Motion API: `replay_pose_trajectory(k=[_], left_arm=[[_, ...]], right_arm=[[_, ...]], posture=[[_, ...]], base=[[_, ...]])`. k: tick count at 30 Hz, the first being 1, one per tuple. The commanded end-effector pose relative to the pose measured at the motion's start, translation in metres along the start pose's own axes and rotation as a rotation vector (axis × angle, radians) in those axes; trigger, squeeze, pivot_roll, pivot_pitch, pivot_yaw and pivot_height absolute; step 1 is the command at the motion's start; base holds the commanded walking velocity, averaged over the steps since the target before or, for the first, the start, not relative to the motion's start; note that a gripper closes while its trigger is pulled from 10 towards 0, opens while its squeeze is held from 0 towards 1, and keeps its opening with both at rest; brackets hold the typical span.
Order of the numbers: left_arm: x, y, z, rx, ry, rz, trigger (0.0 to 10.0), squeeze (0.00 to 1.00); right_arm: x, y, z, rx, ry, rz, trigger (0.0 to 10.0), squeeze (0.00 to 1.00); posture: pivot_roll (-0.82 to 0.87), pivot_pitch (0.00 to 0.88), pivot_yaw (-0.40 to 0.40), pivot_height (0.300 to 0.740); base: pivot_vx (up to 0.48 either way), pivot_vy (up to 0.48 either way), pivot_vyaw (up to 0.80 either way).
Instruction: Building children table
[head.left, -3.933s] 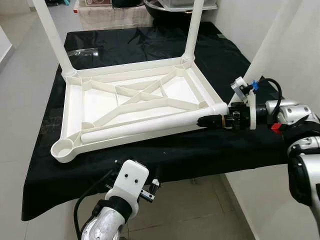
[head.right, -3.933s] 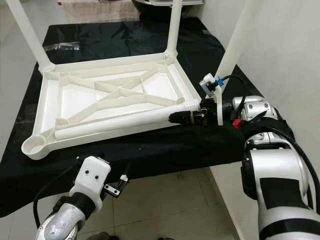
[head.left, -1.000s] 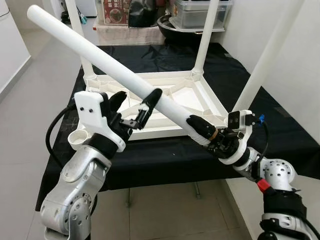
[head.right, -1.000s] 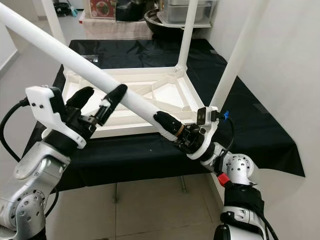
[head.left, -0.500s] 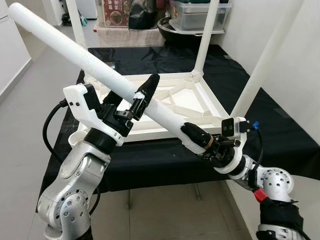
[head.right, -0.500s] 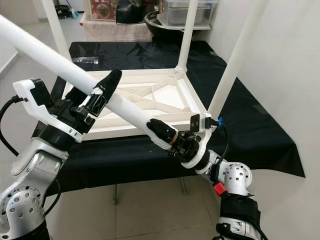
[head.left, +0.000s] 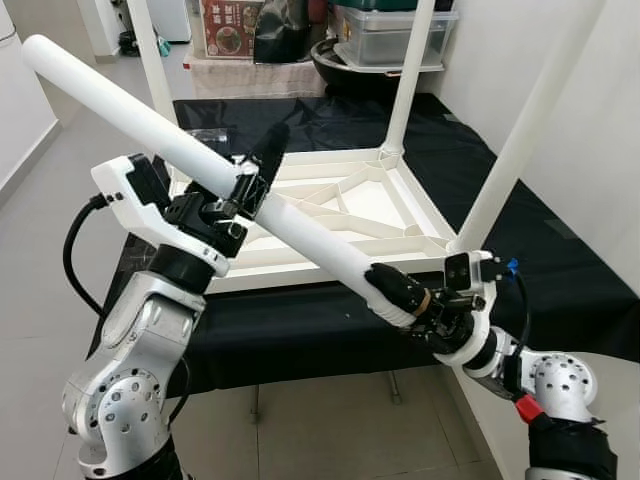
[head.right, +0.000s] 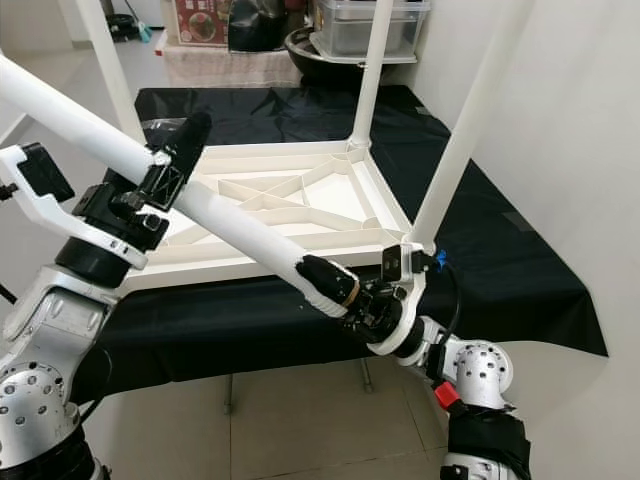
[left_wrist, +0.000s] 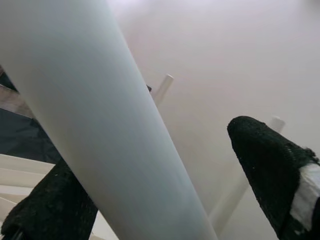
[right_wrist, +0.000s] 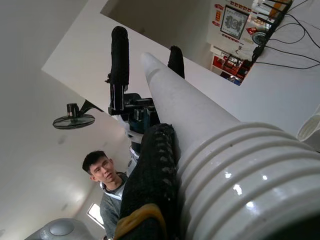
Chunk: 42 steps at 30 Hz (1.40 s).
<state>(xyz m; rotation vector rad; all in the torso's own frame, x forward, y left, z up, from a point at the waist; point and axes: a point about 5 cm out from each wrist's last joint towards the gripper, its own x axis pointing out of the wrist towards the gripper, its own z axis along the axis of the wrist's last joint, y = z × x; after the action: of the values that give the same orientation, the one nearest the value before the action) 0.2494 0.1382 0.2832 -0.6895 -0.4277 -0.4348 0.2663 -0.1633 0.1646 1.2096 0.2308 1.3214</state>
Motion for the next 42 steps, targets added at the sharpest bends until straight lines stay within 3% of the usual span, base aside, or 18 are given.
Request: replay_pose_trajectory(k=[1, 7, 8, 10, 11, 27, 28, 31, 32, 41, 42], left_arm=[[0.001, 0.0, 0.004, -0.028, -0.019, -0.003, 10.0, 0.0], [0.001, 0.003, 0.008, -0.067, -0.036, 0.01, 10.0, 0.0], [0.001, 0.004, 0.008, -0.071, -0.037, 0.011, 5.0, 0.0], [0.001, 0.004, 0.008, -0.072, -0.04, 0.015, 5.0, 0.0], [0.0, 0.005, 0.009, -0.079, -0.048, 0.018, 0.0, 0.0], [-0.002, 0.013, 0.014, -0.13, -0.097, 0.069, 0.0, 0.0], [-0.002, 0.014, 0.014, -0.127, -0.098, 0.078, 0.0, 0.0], [-0.003, 0.015, 0.013, -0.124, -0.098, 0.083, 0.0, 0.0], [-0.004, 0.016, 0.012, -0.125, -0.091, 0.093, 0.0, 0.0], [-0.001, 0.017, 0.013, -0.144, -0.098, 0.1, 0.0, 0.0], [0.0, 0.019, 0.015, -0.15, -0.105, 0.105, 0.0, 0.0]], right_arm=[[-0.004, 0.001, -0.002, 0.001, 0.014, -0.022, 0.0, 0.0], [-0.005, 0.002, -0.004, 0.005, 0.019, -0.025, 0.0, 0.0], [-0.005, 0.002, -0.004, 0.005, 0.019, -0.026, 0.0, 0.0], [-0.005, 0.002, -0.004, 0.005, 0.02, -0.027, 0.0, 0.0], [-0.005, 0.002, -0.004, 0.004, 0.021, -0.027, 0.0, 0.0], [0.0, 0.003, -0.001, -0.054, 0.016, -0.024, 0.0, 0.0], [0.0, 0.002, -0.002, -0.058, 0.012, -0.024, 10.0, 0.0], [0.0, 0.002, -0.002, -0.06, 0.011, -0.023, 10.0, 0.0], [-0.001, 0.002, -0.005, -0.069, 0.014, -0.013, 10.0, 1.0], [-0.007, -0.001, -0.008, -0.07, 0.021, -0.053, 10.0, 1.0], [-0.01, -0.001, -0.008, -0.064, 0.023, -0.067, 10.0, 0.0]], posture=[[0.09, 0.058, -0.071, 0.74], [0.09, 0.059, -0.07, 0.74], [0.09, 0.06, -0.071, 0.74], [0.09, 0.062, -0.07, 0.74], [0.09, 0.061, -0.069, 0.74], [0.08, 0.062, -0.067, 0.74], [0.09, 0.052, -0.07, 0.74], [0.09, 0.052, -0.07, 0.74], [0.08, 0.032, -0.062, 0.74], [0.08, 0.029, -0.061, 0.74], [0.08, 0.025, -0.062, 0.74]], base=[[0.0, 0.0, 0.0], [0.0, 0.0, 0.0], [0.0, 0.0, 0.0], [0.0, 0.0, 0.0], [0.0, 0.0, 0.0], [0.0, 0.0, 0.0], [0.0, 0.0, 0.0], [0.0, 0.0, 0.0], [0.0, 0.0, 0.0], [0.0, 0.0, 0.0], [0.0, 0.0, 0.0]])
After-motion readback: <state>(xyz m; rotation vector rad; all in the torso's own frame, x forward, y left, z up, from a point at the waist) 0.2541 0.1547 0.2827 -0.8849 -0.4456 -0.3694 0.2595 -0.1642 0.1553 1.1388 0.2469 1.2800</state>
